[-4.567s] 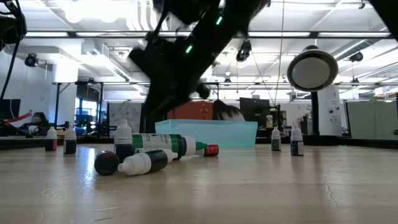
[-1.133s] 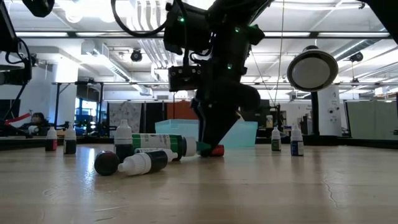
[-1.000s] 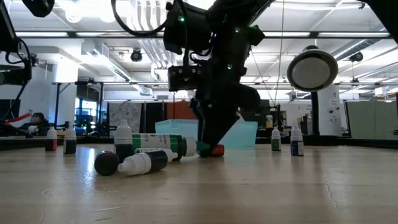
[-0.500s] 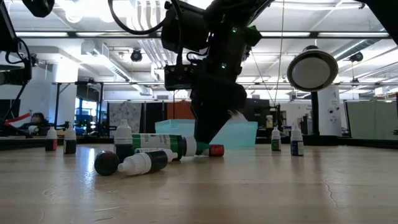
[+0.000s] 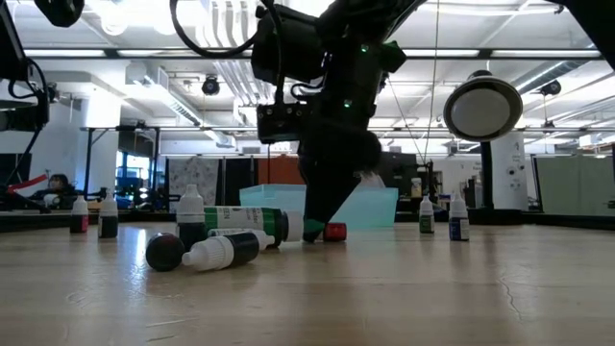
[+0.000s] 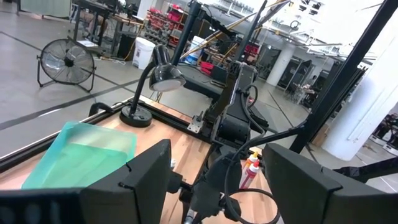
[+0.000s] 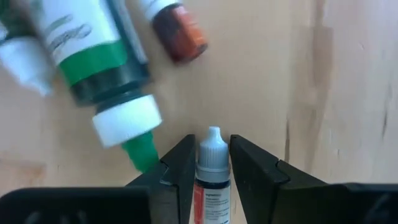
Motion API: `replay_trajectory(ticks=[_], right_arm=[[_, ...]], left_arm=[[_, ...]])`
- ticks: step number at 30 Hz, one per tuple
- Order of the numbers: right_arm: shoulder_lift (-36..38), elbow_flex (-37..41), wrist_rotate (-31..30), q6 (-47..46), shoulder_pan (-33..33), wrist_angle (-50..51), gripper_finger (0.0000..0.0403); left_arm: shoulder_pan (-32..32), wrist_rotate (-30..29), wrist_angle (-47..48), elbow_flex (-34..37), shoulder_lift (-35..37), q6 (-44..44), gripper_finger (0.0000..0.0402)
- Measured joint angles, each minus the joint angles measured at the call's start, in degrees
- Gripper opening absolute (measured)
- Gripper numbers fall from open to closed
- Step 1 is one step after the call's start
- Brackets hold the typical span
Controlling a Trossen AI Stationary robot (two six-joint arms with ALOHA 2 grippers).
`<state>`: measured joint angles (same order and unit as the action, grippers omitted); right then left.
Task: Pick & Place food coloring
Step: Adjust the violet small food coloring bottle
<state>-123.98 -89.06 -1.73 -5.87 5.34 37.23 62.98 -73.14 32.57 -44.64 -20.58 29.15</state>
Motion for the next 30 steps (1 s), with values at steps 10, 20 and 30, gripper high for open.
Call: replay_trajectory(ticks=[10,20,30], right_arm=[[0.0,-0.5,-4.1,-7.2,-0.6,-0.1,0.0084],[0.0,0.0,-2.4,-7.2,-0.7,-0.3,0.0085],[0.2,1.3,-2.4,-7.0,-0.8,-0.8,0.0080]], left_arm=[[0.0,0.0,0.1,0.0,0.0,0.5,0.0225],[0.0,0.0,0.1,0.0,0.0,0.9,0.0225],[0.0,0.0,0.1,0.0,0.0,0.9,0.0225]])
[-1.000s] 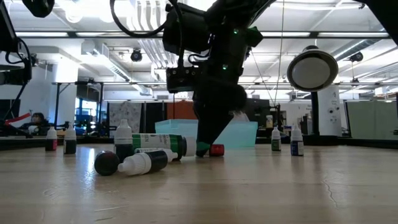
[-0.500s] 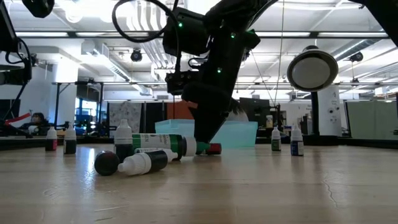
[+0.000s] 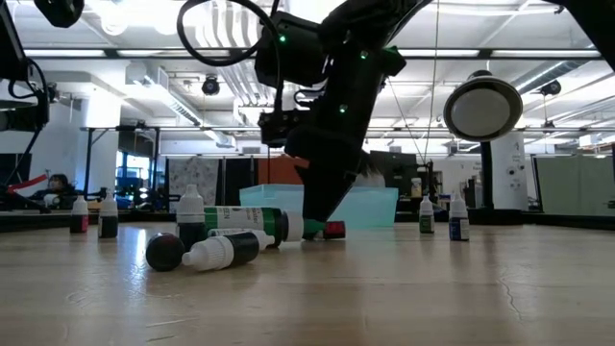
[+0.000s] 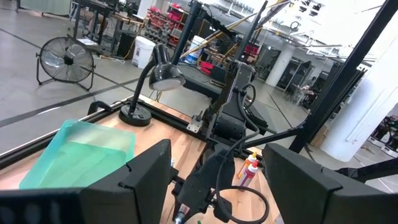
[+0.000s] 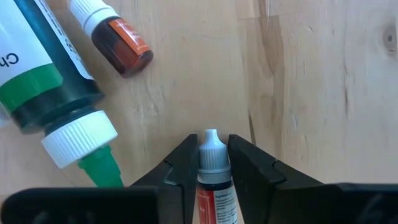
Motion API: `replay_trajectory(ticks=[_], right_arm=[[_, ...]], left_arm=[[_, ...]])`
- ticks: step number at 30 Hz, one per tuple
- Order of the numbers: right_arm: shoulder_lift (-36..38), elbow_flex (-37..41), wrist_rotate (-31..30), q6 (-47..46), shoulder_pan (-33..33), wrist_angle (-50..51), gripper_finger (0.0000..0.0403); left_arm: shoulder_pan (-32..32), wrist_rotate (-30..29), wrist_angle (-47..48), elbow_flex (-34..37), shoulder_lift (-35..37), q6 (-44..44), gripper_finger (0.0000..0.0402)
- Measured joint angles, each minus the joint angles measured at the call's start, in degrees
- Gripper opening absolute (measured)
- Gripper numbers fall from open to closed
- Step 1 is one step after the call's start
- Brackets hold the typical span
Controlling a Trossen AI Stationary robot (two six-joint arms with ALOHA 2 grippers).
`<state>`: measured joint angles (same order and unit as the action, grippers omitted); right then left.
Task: Pick & Place food coloring
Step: Adjust the violet small food coloring bottle
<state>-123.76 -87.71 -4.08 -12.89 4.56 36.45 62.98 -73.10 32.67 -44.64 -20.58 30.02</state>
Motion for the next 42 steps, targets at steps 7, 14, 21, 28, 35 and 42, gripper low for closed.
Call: replay_trajectory(ticks=[7,14,21,28,35,42], right_arm=[[0.1,0.7,0.0,0.0,-0.1,-0.3,0.0078],[0.1,0.8,-0.2,0.3,-0.1,-0.3,0.0058],[0.7,-0.1,-0.9,1.5,-0.7,-10.4,0.0059],[2.0,0.7,-5.9,-5.0,-2.7,-29.1,0.0059],[0.1,9.1,-6.7,-12.1,-2.4,-51.6,0.0059],[-0.1,14.8,-10.5,-13.0,-1.8,-60.9,0.0059]], left_arm=[[0.0,0.0,0.0,0.0,0.0,0.0,0.0225],[0.0,0.0,0.0,0.0,0.0,0.0,0.0225],[0.0,0.0,0.0,0.0,0.0,0.1,0.0225],[0.0,0.0,0.0,0.0,0.0,0.2,0.0225],[0.0,0.0,0.0,0.0,0.0,0.2,0.0225],[0.0,0.2,0.0,0.0,0.0,0.2,0.0225]])
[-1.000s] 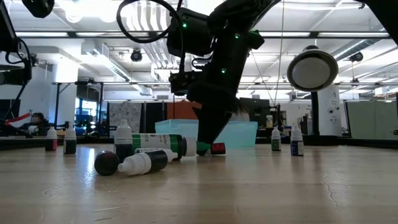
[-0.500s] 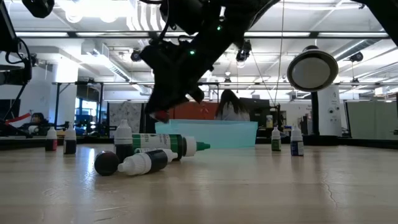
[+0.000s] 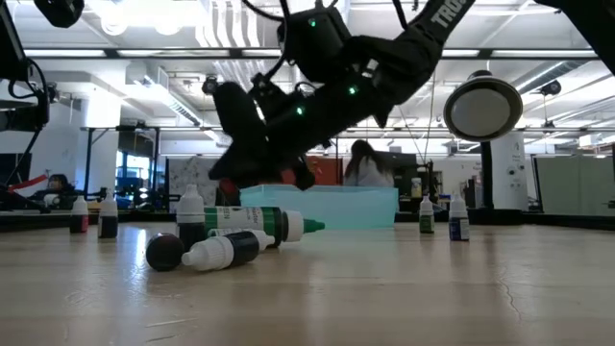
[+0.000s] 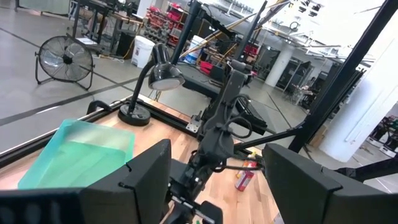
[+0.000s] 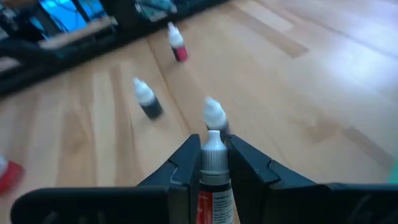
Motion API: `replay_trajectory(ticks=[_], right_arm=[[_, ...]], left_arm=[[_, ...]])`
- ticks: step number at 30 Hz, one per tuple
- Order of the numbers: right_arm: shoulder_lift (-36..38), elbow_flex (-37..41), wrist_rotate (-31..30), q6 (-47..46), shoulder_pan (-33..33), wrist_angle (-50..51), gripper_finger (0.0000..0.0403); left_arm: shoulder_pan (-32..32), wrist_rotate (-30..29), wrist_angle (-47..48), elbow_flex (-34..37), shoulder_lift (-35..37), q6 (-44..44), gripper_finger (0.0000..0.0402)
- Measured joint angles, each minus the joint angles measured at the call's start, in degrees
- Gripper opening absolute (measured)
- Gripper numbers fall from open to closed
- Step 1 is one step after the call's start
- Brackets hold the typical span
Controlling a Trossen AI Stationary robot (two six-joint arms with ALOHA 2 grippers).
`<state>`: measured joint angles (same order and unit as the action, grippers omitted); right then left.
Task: Pick & Place food coloring
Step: Adjust the violet small food coloring bottle, then adjust the orange small food coloring bottle
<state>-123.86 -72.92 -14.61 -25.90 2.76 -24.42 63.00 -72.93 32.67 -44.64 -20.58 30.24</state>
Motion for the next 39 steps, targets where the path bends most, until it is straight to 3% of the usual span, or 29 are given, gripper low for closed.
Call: replay_trajectory(ticks=[34,39], right_arm=[[3.2,1.8,4.9,0.4,-0.8,8.3,0.0120],[5.6,-0.6,9.9,2.4,-0.8,19.0,0.0128]], left_arm=[[0.0,0.0,0.0,0.0,0.0,-0.1,0.0225],[0.0,0.0,0.0,0.0,0.0,-0.1,0.0225]])
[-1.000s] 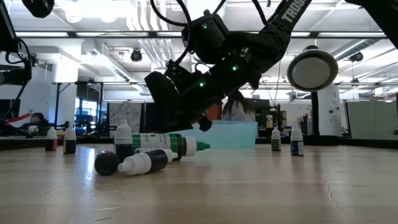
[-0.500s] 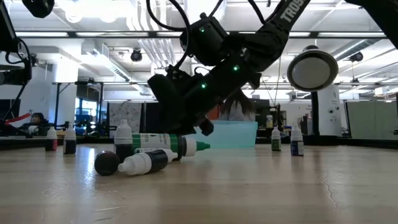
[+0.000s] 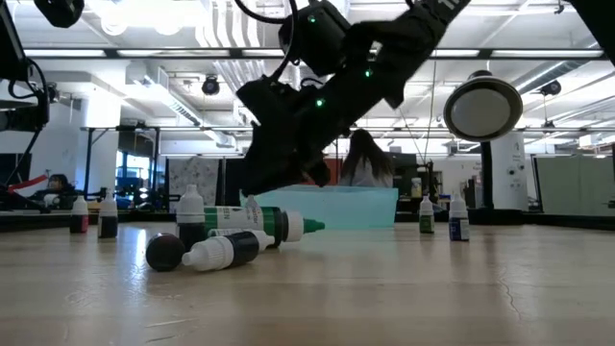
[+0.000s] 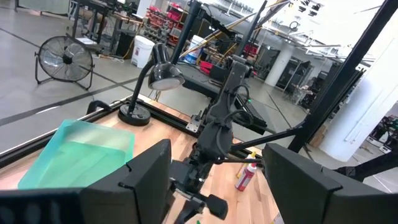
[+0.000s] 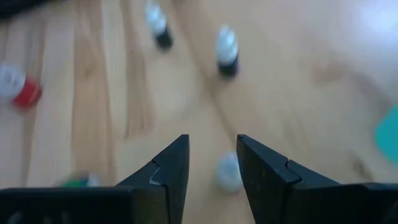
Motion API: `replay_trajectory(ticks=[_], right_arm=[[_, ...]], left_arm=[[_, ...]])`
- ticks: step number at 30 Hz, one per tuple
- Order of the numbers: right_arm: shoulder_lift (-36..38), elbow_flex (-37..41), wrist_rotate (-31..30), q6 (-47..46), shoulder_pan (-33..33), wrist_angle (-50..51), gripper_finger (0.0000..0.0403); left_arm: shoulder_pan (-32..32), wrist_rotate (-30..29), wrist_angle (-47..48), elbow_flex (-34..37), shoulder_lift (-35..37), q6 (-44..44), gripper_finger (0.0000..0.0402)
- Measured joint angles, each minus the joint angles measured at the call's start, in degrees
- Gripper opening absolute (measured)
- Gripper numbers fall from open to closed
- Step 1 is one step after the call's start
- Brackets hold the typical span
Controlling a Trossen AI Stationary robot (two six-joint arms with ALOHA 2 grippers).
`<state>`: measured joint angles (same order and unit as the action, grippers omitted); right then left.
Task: Pick & Place food coloring
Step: Adjust the orange small food coloring bottle
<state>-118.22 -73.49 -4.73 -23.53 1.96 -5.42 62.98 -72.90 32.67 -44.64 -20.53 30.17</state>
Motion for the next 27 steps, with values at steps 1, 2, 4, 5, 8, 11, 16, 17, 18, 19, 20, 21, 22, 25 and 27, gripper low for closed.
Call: replay_trajectory(ticks=[1,2,4,5,8,11,16,17,18,19,20,21,22,25,27], right_arm=[[0.5,-0.7,1.2,0.4,0.0,3.6,0.0129],[0.9,-1.6,2.2,0.7,0.0,7.0,0.0130],[1.7,-3.6,4.9,0.9,0.0,14.7,0.0130],[1.8,-4.8,6.6,0.9,0.0,18.9,0.0129],[1.9,-8.3,11.2,0.5,0.1,29.4,0.0125],[1.9,-10.0,15.4,-0.2,0.5,34.1,0.0123],[1.9,-10.7,18.5,5.1,2.3,35.3,0.0129],[1.9,-10.6,18.7,7.3,2.7,35.2,0.0130],[1.9,-10.4,18.8,9.9,3.1,35.2,0.0132],[1.9,-10.2,18.8,12.7,3.5,35.3,0.0133],[1.9,-10.0,18.8,15.7,3.8,35.3,0.0135],[1.8,-9.9,18.7,18.7,4.0,35.3,0.0137],[1.8,-9.9,18.6,21.1,4.1,35.3,0.0139],[1.8,-9.9,16.5,22.2,4.1,35.2,0.0148],[1.7,-9.9,14.4,22.3,3.8,35.2,0.0157]], left_arm=[[0.0,0.0,0.0,0.0,0.0,0.0,0.0225],[0.0,0.0,0.0,0.0,0.0,0.0,0.0225],[0.0,0.0,0.0,0.0,0.0,0.0,0.0225],[0.0,0.0,0.0,0.0,0.0,0.0,0.0225],[0.0,0.0,0.0,0.0,0.0,0.0,0.0225],[0.0,0.0,0.0,0.0,0.0,0.0,0.0225],[0.0,0.0,0.3,0.0,0.0,0.0,0.0225],[0.0,0.0,0.4,0.0,0.0,0.0,0.0225],[0.0,0.0,0.4,0.0,0.0,0.0,0.0225],[0.0,0.0,0.4,0.0,0.0,0.1,0.0225],[0.0,0.0,0.4,0.0,0.0,0.1,0.0225],[0.0,0.0,0.4,0.0,0.0,0.3,0.0225],[0.0,0.0,0.4,0.0,0.0,0.3,0.0225],[0.0,0.0,0.4,0.0,0.0,0.6,0.0225],[0.0,0.0,0.4,0.0,0.0,1.2,0.0225]])
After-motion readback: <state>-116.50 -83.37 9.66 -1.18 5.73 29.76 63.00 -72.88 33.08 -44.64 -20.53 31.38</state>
